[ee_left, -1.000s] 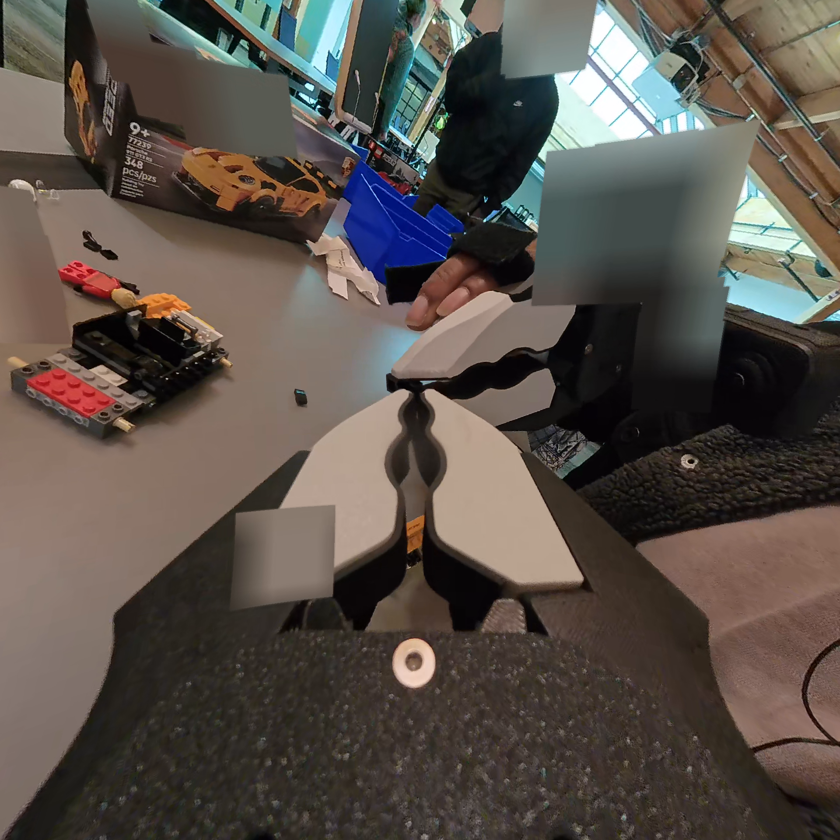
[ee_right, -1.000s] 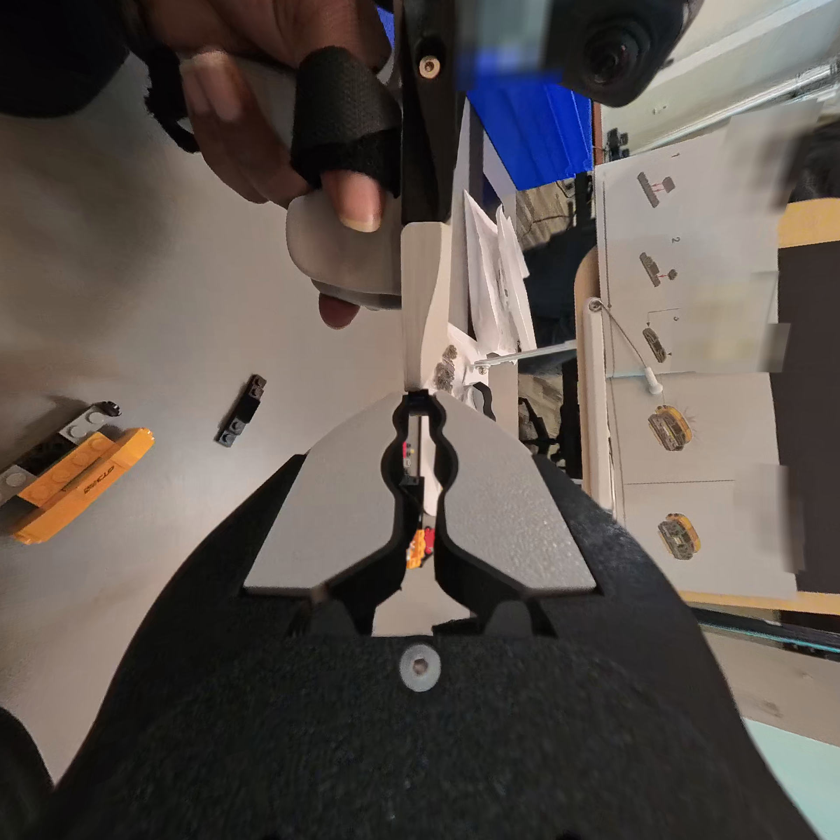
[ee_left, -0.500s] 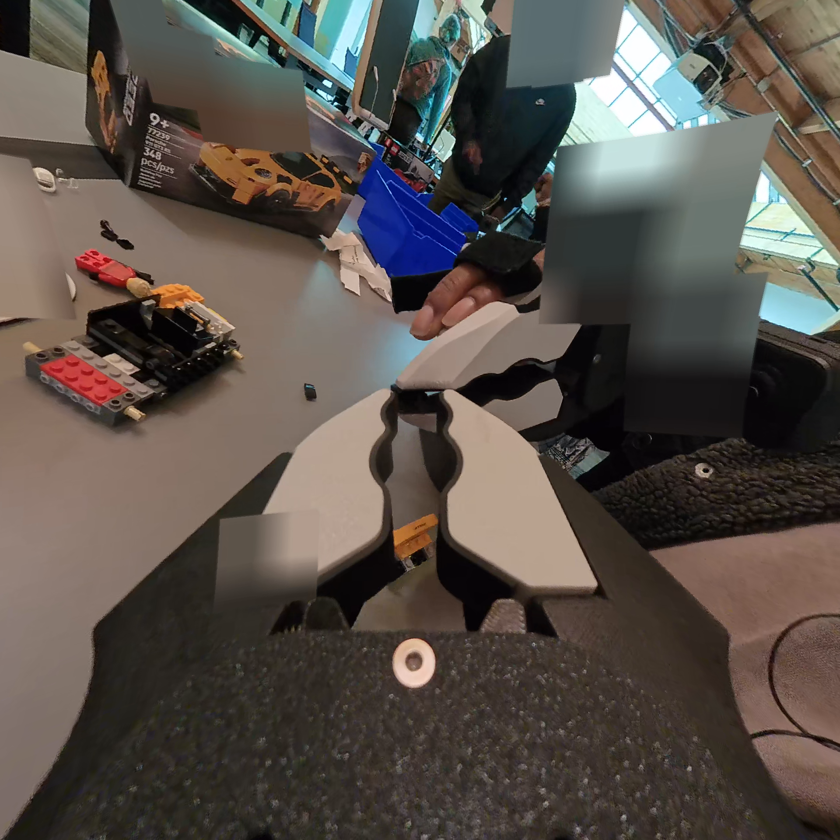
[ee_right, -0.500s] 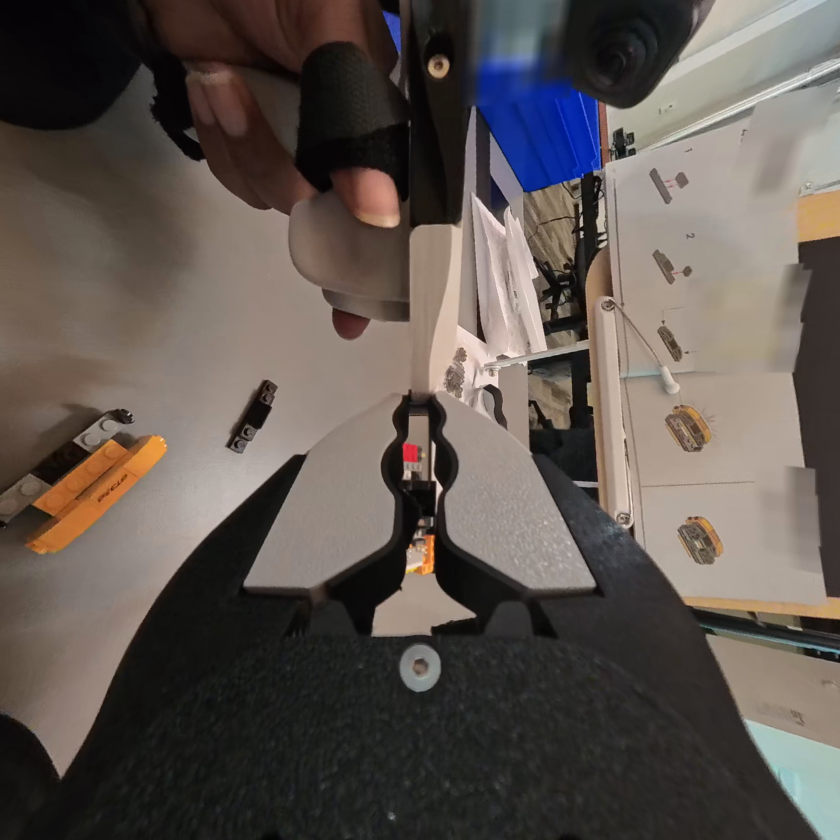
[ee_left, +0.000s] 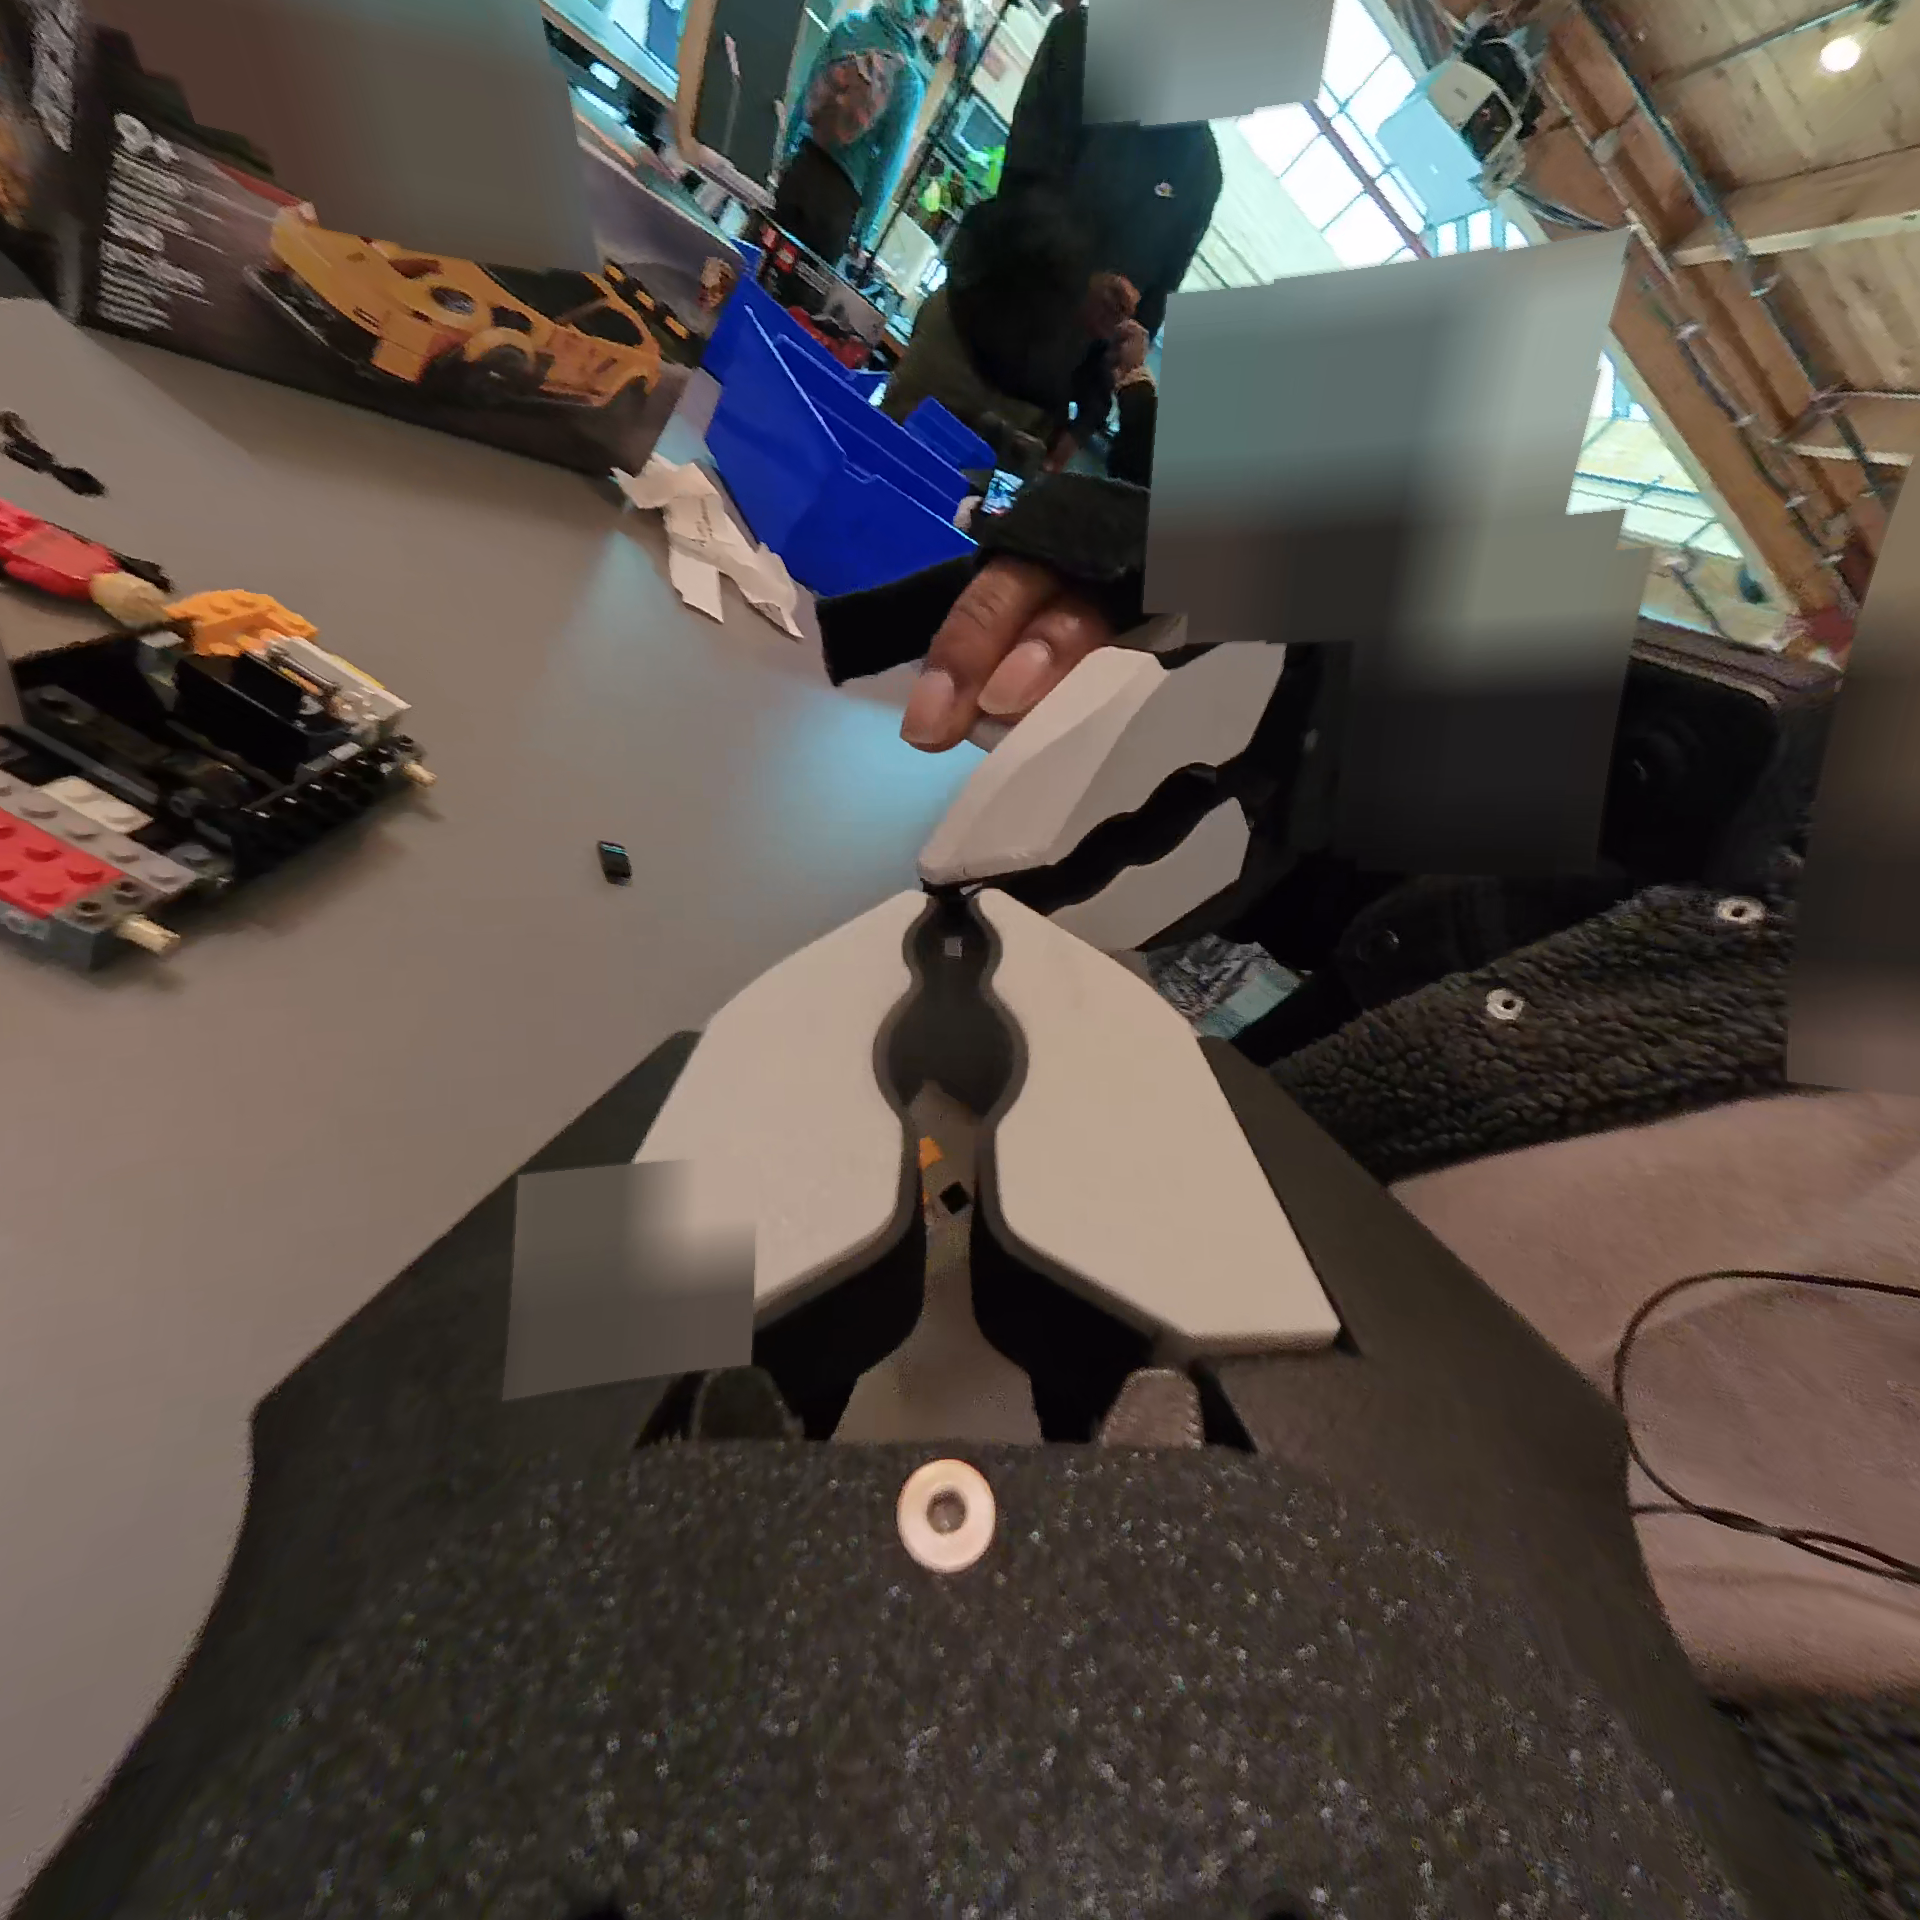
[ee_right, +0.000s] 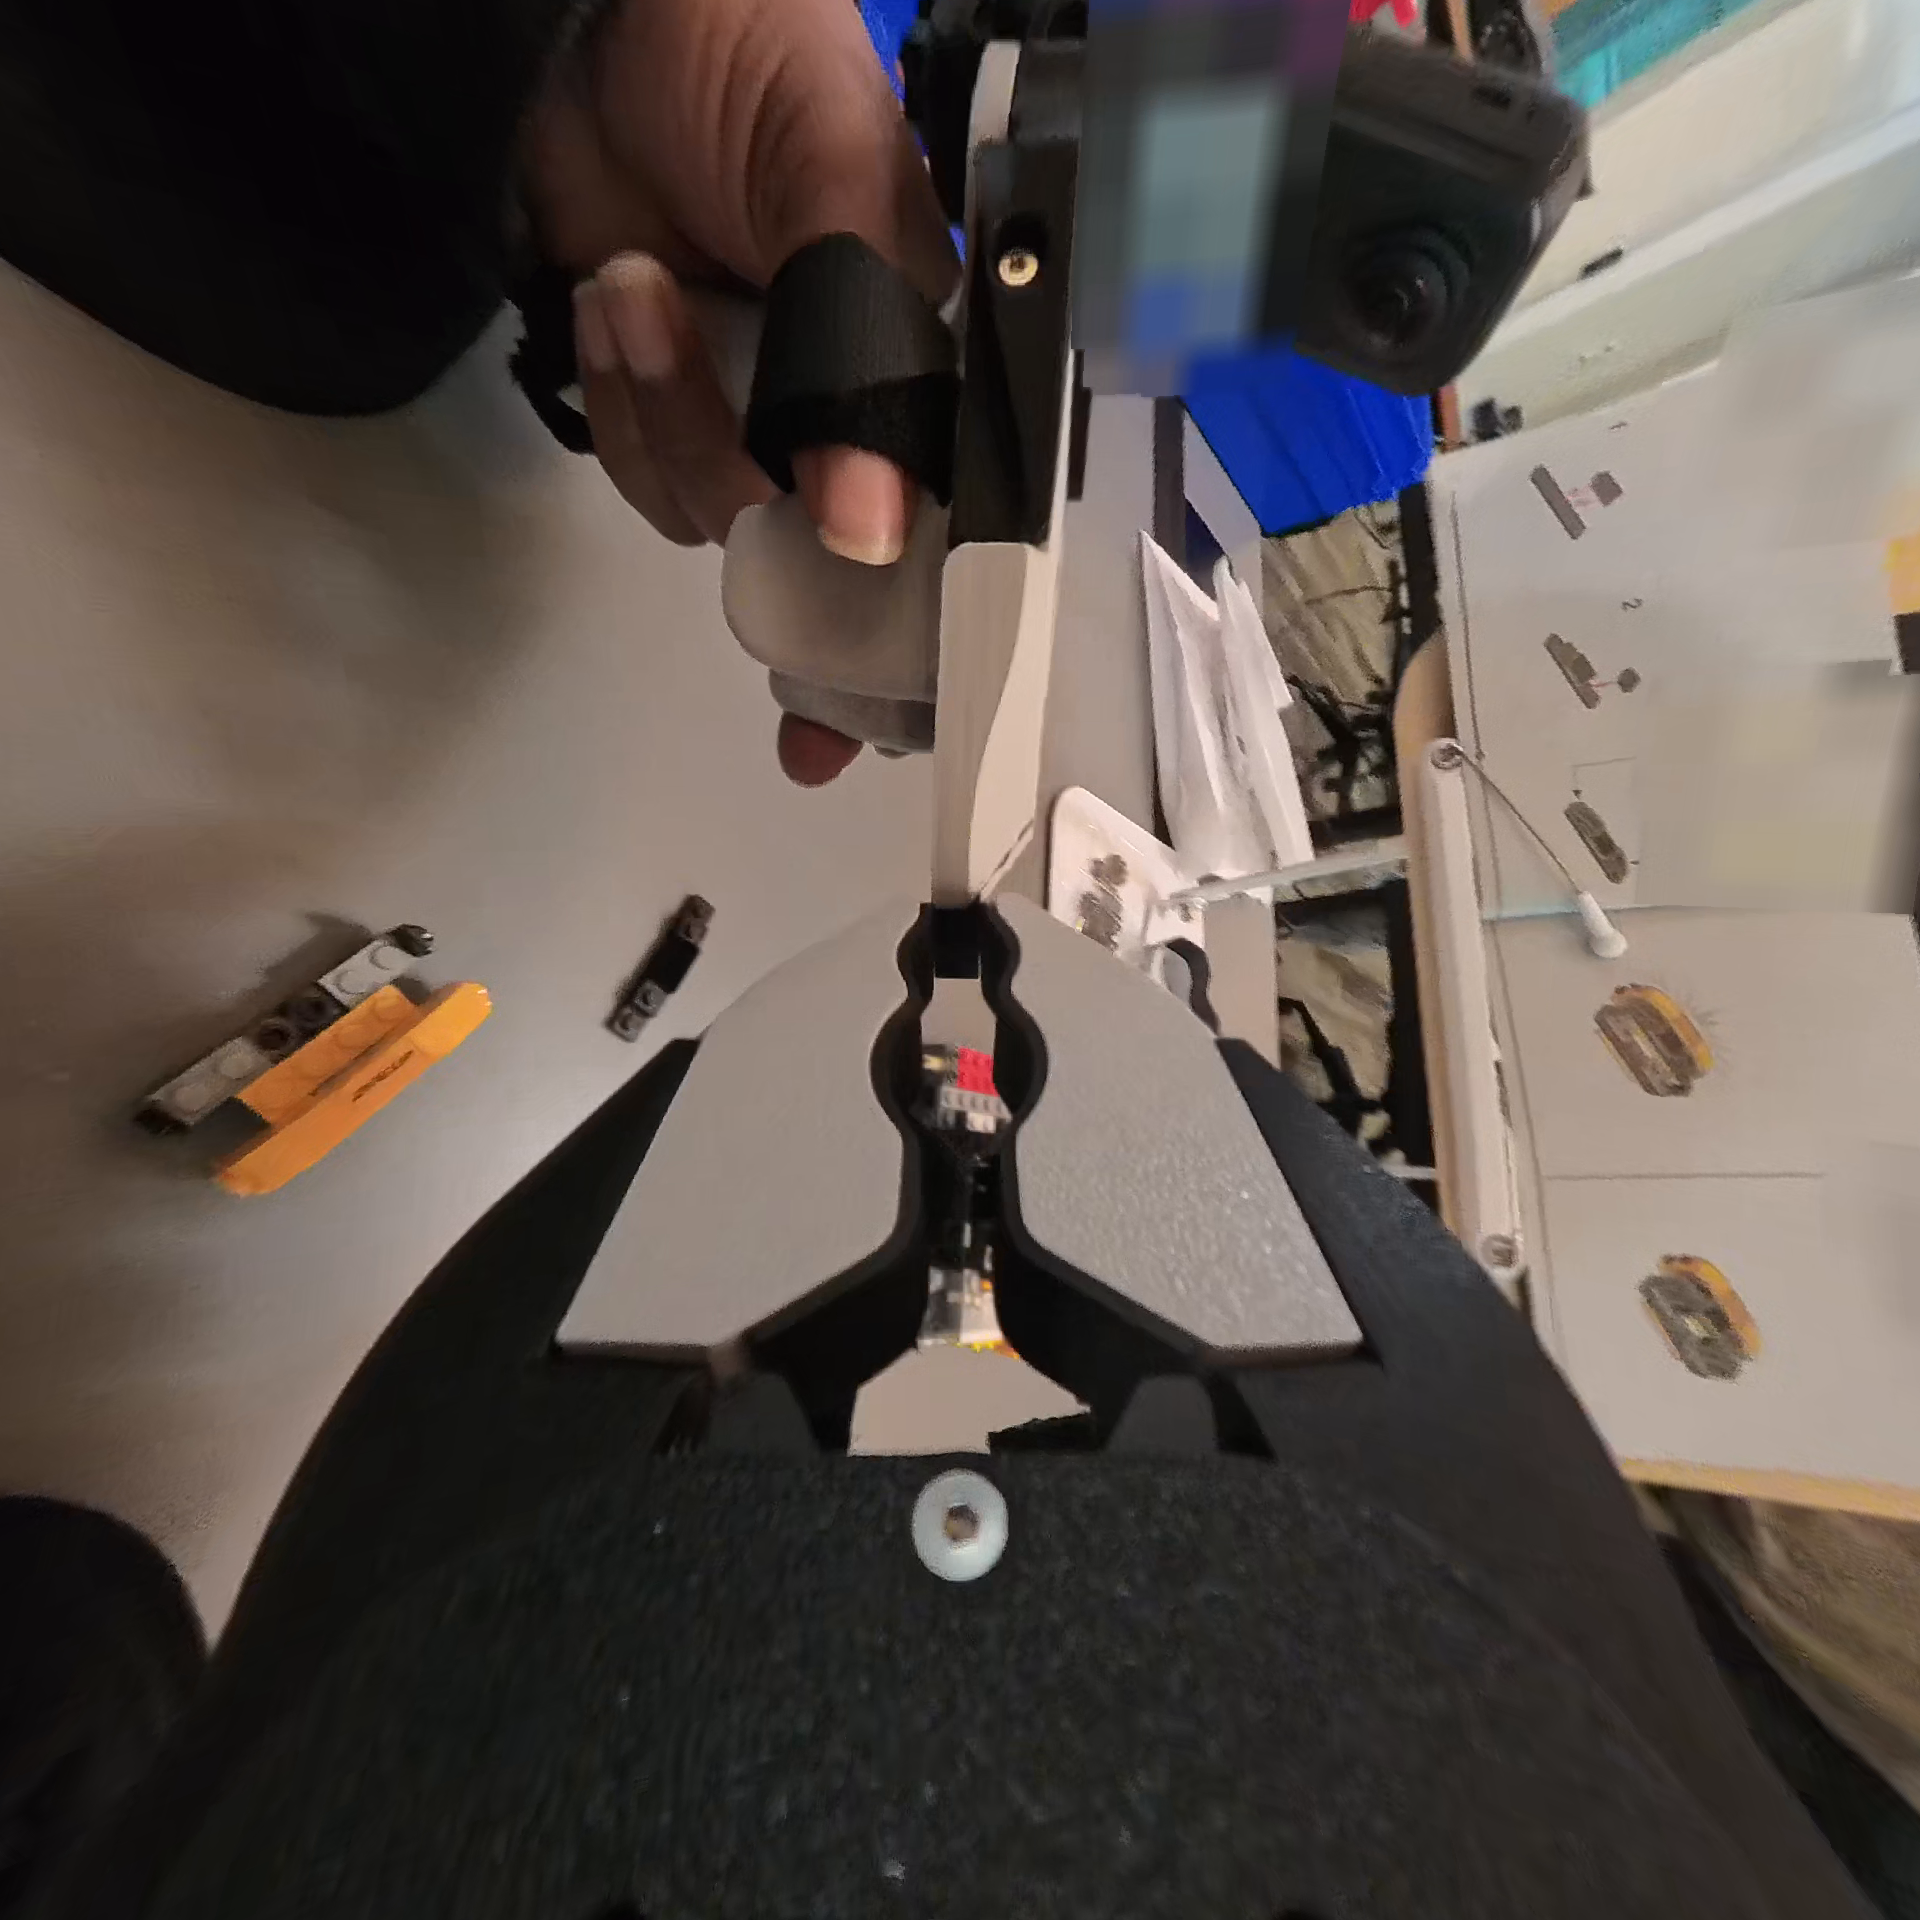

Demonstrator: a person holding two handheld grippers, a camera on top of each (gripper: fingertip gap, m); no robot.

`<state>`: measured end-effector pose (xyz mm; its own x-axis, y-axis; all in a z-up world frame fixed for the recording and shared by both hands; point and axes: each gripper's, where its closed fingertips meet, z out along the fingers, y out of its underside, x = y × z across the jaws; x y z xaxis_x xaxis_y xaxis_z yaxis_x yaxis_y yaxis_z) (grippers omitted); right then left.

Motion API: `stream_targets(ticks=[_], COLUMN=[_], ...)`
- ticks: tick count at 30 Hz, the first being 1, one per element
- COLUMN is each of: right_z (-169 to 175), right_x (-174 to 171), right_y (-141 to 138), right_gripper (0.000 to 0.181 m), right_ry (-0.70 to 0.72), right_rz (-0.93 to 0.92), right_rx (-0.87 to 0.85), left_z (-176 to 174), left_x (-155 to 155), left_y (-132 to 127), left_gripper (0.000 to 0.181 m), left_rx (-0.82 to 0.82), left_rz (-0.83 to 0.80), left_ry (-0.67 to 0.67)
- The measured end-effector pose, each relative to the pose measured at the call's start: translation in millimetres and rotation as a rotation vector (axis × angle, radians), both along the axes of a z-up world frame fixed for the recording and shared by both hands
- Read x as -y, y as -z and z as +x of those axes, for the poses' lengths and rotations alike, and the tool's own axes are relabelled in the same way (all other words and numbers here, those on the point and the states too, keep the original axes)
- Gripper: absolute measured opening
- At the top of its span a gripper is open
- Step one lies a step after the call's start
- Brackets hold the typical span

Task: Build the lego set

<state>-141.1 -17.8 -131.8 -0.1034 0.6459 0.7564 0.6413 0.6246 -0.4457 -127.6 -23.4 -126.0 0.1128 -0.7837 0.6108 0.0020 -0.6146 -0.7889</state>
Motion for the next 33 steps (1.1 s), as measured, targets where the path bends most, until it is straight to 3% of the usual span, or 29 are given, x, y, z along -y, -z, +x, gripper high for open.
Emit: stream_targets(ticks=[16,33], right_z=[0,6], right_x=[0,-4], right_y=[15,8], right_gripper=[0.010,0.013], right_ry=[-0.020,-0.033], right_rz=[-0.165,-0.238], right_rx=[-0.063,-0.113], left_z=[2,-6], left_x=[1,-6], left_y=[13,13], left_gripper=[0.003,0.002], left_rx=[-0.012,0.032], left_rz=[-0.040,-0.087], left_ry=[0.040,0.039])
